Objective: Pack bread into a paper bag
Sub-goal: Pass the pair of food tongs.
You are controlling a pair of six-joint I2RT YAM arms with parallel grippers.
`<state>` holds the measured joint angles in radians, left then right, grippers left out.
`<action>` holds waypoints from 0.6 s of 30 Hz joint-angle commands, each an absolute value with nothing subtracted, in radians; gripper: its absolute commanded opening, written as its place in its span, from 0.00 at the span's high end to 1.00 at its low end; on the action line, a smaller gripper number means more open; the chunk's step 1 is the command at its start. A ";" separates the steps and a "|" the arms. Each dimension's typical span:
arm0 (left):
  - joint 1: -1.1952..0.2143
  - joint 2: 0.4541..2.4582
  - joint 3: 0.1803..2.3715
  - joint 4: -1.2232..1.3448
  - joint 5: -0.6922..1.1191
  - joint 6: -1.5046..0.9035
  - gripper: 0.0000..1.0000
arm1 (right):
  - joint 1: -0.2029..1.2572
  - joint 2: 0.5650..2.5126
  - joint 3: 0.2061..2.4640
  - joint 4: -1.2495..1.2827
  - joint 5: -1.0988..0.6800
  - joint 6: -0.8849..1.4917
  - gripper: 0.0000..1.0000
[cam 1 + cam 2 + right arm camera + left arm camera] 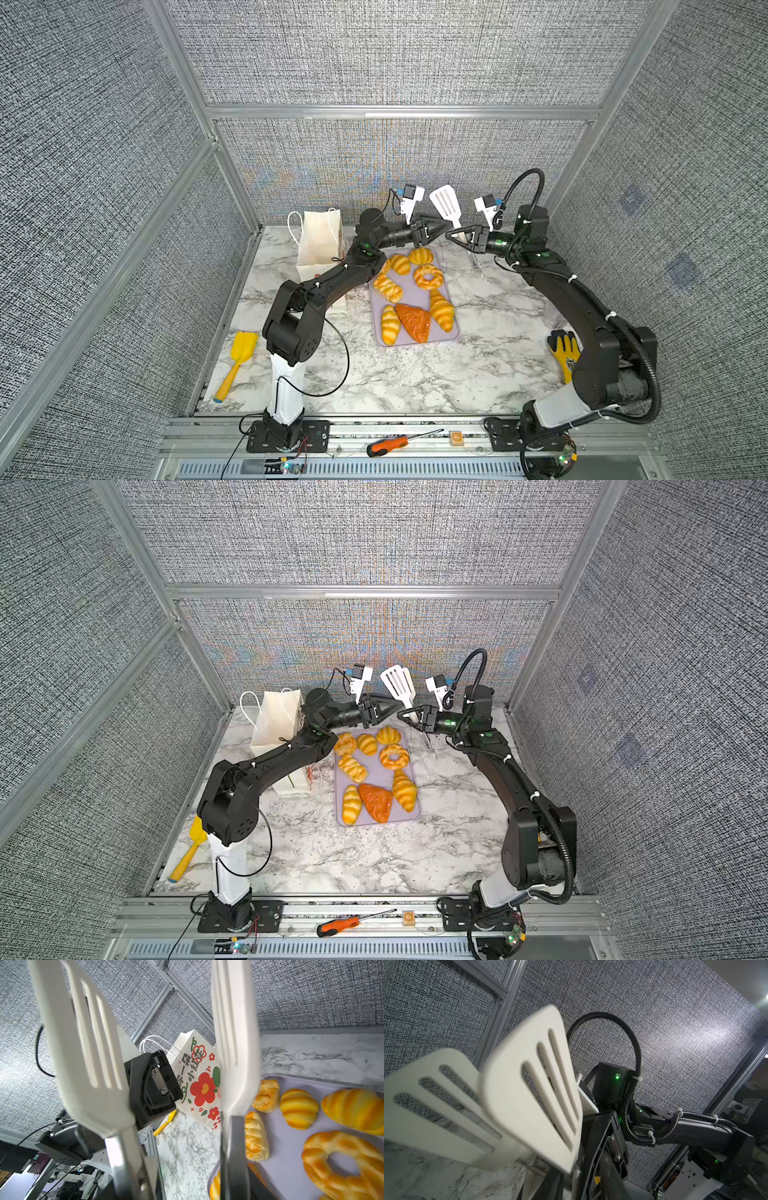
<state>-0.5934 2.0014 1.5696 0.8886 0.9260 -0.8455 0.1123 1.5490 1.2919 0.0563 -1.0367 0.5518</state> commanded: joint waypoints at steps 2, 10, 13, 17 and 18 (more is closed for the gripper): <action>-0.579 1.952 1.544 0.962 0.919 -0.854 0.65 | 0.104 1.538 1.326 -0.104 -0.959 0.423 0.41; -0.559 1.893 1.495 0.757 0.849 -0.735 0.63 | 0.095 1.548 1.400 -0.451 -0.702 0.192 0.41; -0.553 1.878 1.475 0.716 0.829 -0.715 0.60 | 0.095 1.546 1.402 -0.509 -0.629 0.148 0.41; -0.546 1.841 1.451 0.606 0.761 -0.646 0.58 | 0.097 1.532 1.397 -0.576 -0.527 0.089 0.41; -0.546 1.830 1.451 0.562 0.736 -0.618 0.56 | 0.101 1.528 1.396 -0.598 -0.487 0.072 0.41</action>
<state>-0.5480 1.8557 1.4528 0.6559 0.8021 -0.7013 0.0948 1.5402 1.3930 -0.5201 -0.6067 0.1551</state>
